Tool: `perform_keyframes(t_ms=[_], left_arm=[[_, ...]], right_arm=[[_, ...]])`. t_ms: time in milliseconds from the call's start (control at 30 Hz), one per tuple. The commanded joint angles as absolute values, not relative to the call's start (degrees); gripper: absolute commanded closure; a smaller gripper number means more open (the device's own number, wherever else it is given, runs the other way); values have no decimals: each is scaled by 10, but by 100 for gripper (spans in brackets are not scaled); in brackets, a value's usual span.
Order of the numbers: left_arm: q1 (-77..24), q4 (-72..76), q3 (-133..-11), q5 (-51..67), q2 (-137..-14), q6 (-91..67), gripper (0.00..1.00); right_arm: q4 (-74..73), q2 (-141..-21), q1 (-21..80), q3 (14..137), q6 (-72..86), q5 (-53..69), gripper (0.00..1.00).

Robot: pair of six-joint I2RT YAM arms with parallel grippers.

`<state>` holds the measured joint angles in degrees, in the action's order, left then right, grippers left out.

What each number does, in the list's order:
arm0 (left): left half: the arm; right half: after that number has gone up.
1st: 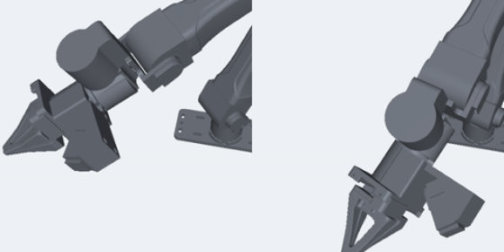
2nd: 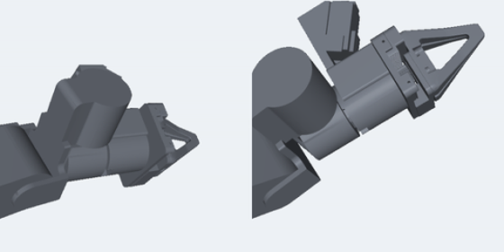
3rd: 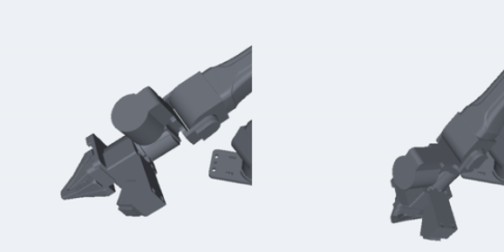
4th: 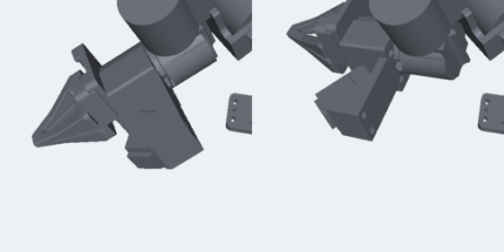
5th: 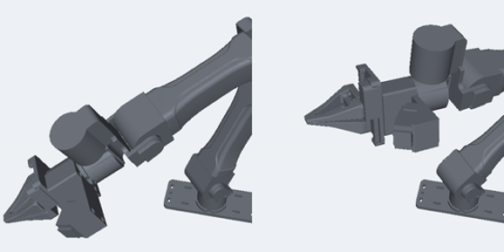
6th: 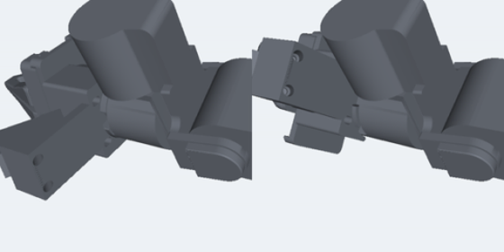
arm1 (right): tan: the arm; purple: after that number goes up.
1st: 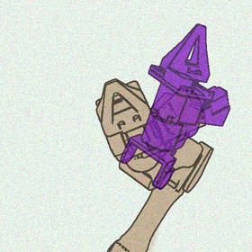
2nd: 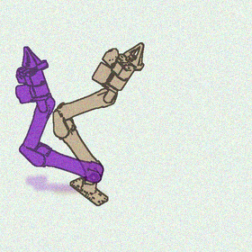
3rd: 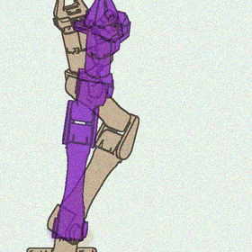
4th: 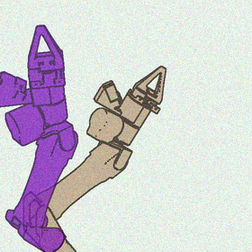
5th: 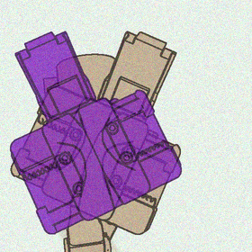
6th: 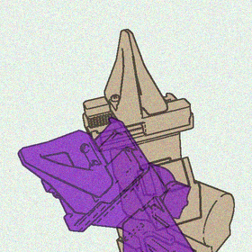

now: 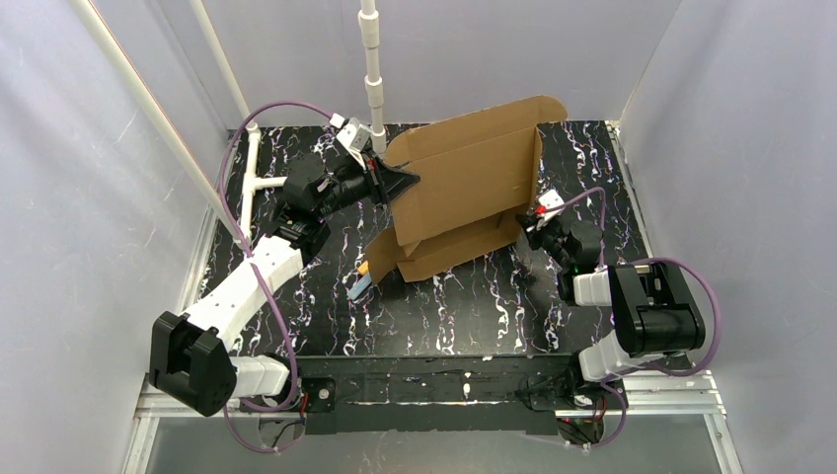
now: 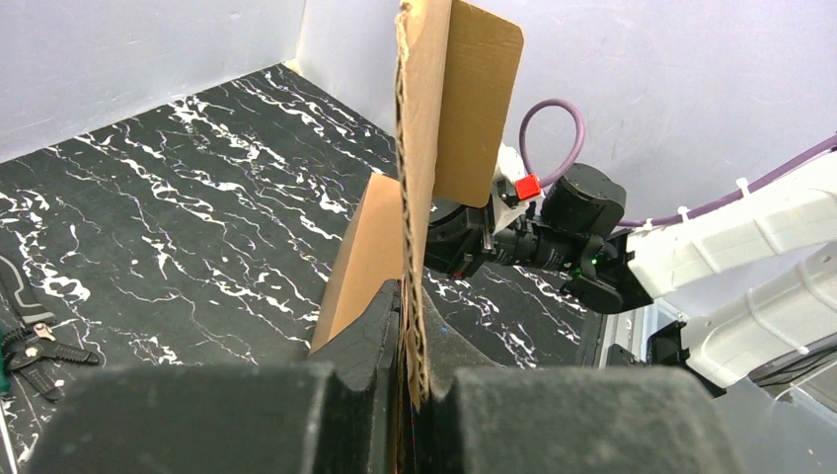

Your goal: Fold the paper box

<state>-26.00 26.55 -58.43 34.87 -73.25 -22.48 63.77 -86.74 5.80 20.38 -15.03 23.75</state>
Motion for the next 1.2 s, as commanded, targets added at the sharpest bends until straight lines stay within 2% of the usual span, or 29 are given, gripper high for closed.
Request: perform_keyframes(t_ms=[0, 167, 233, 333, 500, 567, 600, 700, 800, 967, 1167], left_arm=[[-267, 258, -576, 335, -722, -236, 100], [-267, 261, -579, 341, -728, -254, 100], [-267, 263, -581, 347, -728, -263, 100], [-267, 266, -581, 350, -723, -271, 100], [-267, 265, -589, 360, -711, -275, 93], [-268, 266, -596, 364, -713, -279, 95], [-267, 267, -600, 366, -717, -281, 99], [-267, 266, -615, 371, -731, -294, 100], [-267, 267, -627, 366, -746, -307, 100], [-267, 266, -628, 360, -752, -313, 100], [-267, 266, -620, 361, -750, -309, 100]], right_arm=[[722, -891, 75, 235, -129, 290, 94], [763, -925, 76, 253, -94, 285, 91], [770, -938, 77, 263, -84, 273, 99], [785, -943, 78, 264, -76, 248, 99], [678, -880, 78, 273, -140, 198, 99], [647, -859, 78, 274, -153, 170, 99], [640, -854, 78, 274, -157, 162, 99], [632, -857, 78, 277, -168, 148, 99], [624, -882, 78, 284, -181, 186, 99], [642, -932, 78, 287, -173, 213, 79], [642, -949, 78, 297, -160, 230, 68]])
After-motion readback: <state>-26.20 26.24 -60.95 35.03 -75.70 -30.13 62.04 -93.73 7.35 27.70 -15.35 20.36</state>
